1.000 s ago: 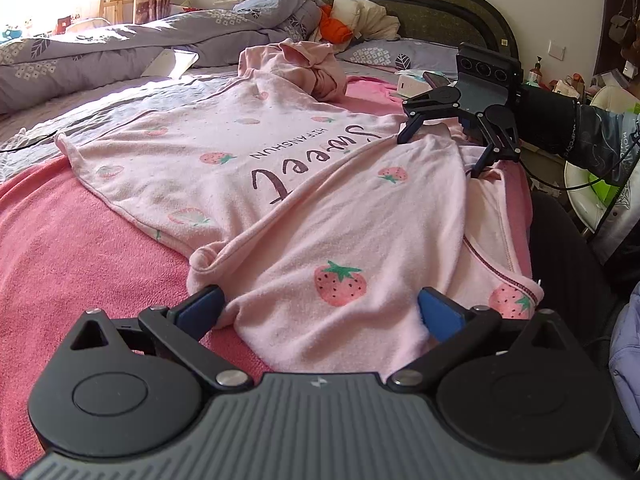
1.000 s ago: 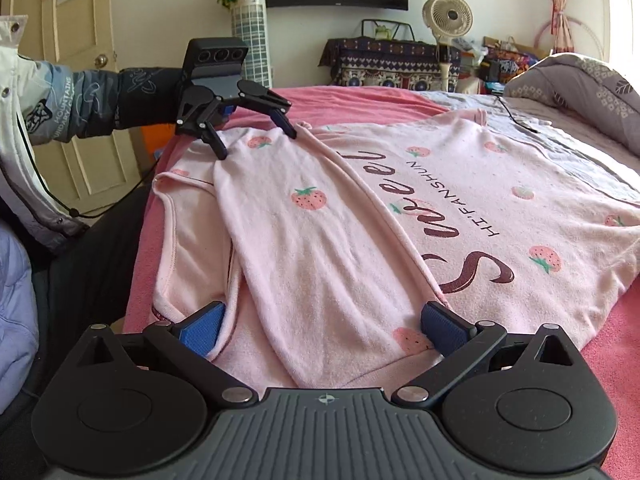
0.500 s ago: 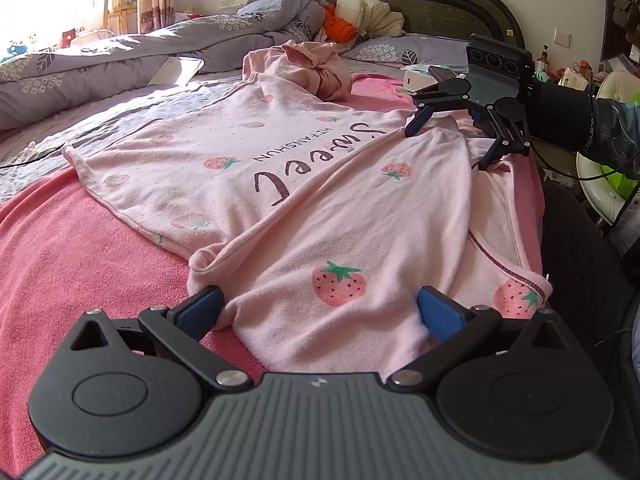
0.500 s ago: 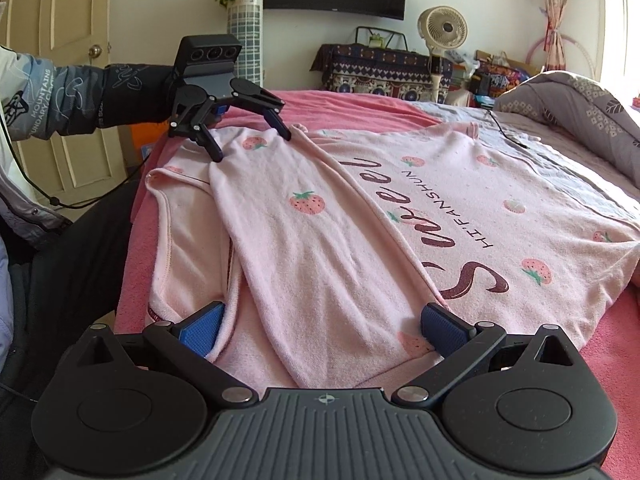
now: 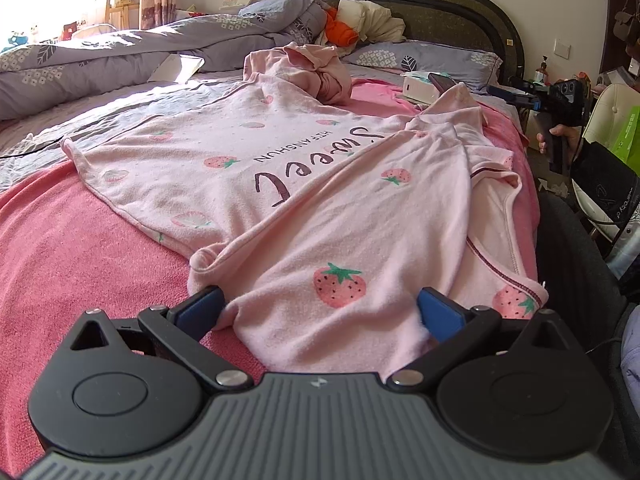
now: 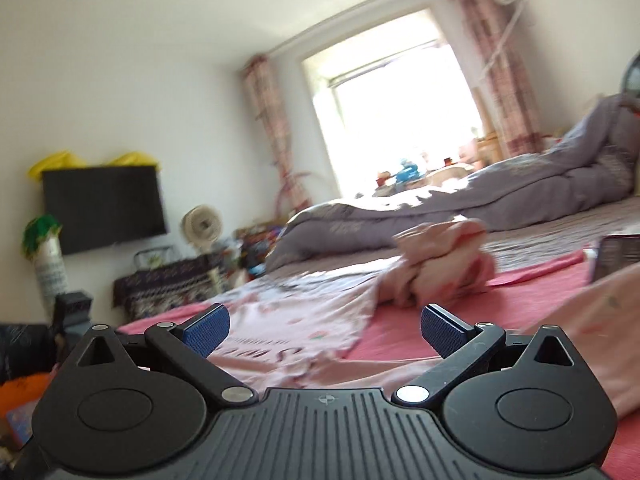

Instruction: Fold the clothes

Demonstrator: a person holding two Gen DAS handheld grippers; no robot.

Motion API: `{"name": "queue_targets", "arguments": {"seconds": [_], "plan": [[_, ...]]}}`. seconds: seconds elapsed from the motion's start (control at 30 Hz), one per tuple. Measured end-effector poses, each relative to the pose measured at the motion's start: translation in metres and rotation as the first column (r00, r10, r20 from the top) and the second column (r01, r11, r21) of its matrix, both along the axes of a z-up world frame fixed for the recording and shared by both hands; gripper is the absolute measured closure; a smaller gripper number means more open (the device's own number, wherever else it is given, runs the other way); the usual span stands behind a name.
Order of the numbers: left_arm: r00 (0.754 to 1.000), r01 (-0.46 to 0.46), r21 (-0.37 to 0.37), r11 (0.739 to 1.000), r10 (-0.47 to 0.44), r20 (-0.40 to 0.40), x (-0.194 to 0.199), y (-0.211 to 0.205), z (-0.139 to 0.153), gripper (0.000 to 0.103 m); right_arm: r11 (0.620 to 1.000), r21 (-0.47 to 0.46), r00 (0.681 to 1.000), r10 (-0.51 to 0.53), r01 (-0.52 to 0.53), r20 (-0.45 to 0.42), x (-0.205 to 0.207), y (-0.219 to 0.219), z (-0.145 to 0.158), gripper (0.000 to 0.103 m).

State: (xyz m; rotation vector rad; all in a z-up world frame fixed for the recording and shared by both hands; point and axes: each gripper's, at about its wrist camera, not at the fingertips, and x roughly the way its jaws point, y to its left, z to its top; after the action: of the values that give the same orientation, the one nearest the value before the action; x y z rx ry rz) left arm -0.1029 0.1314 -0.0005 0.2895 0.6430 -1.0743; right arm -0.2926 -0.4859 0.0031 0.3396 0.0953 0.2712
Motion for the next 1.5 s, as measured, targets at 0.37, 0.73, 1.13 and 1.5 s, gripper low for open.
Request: {"name": "queue_targets", "arguments": {"seconds": [0.37, 0.73, 1.13, 1.5], "plan": [[1.000, -0.006, 0.011, 1.000, 0.006, 0.015, -0.003, -0.002, 0.000, 0.000, 0.914, 0.124, 0.889, -0.333, 0.386, -0.314, 0.028, -0.070, -0.039, 0.000], [1.000, -0.006, 0.001, 1.000, 0.006, 0.003, -0.001, 0.000, 0.000, 0.000, 0.816, 0.089, 0.797, -0.524, 0.571, -0.299, 0.047, -0.047, -0.052, 0.000], [1.000, -0.007, -0.003, 1.000, 0.007, 0.002, -0.001, 0.000, 0.000, 0.000, 0.558, 0.560, 0.790, -0.443, 0.613, -0.424, 0.017, -0.112, -0.052, 0.092], [1.000, -0.005, -0.003, 1.000, 0.005, 0.007, -0.001, 0.000, 0.000, 0.000, 0.763, 0.315, 0.824, -0.503, 0.565, -0.260, 0.029, -0.044, 0.018, 0.096]]}}
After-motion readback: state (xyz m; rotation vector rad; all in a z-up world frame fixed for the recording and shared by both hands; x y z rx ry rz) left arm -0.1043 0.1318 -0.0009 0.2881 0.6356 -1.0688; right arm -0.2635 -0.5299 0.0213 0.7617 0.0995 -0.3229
